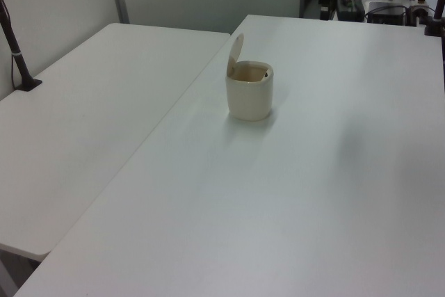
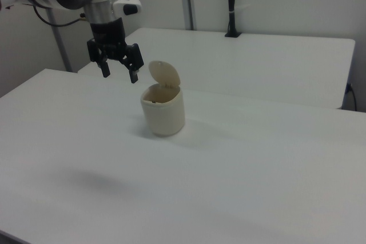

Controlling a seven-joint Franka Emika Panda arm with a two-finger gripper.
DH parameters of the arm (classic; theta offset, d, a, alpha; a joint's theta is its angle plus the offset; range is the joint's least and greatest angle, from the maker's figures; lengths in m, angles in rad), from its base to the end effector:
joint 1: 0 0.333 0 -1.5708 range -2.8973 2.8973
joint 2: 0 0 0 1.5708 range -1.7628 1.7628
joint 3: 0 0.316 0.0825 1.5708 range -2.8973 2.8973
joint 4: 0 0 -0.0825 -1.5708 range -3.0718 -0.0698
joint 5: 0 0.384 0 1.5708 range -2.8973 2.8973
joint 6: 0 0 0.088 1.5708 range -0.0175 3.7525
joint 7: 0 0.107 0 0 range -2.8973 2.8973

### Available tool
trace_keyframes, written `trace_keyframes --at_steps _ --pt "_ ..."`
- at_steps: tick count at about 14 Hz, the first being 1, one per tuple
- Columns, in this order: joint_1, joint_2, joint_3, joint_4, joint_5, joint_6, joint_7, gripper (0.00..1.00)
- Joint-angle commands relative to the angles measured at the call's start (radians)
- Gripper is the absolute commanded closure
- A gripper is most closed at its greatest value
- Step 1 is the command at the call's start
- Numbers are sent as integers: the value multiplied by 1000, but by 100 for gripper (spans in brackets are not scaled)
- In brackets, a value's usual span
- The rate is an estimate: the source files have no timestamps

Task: Open the trash bin
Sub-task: 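Lift the gripper up away from the bin as the lid pops open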

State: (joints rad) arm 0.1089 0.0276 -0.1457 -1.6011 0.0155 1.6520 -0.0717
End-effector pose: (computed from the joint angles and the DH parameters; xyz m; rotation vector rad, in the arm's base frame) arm 0.5694 -0.0183 0.6020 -3.1307 -0.0531 -0.0379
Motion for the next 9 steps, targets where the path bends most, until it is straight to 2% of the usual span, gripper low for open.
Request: trace_keyframes --at_steps 1,9 --pt "3 -51 -3 -48 -17 -18 -3 0" --pt "-5 -22 -3 -31 -11 -46 0 0"
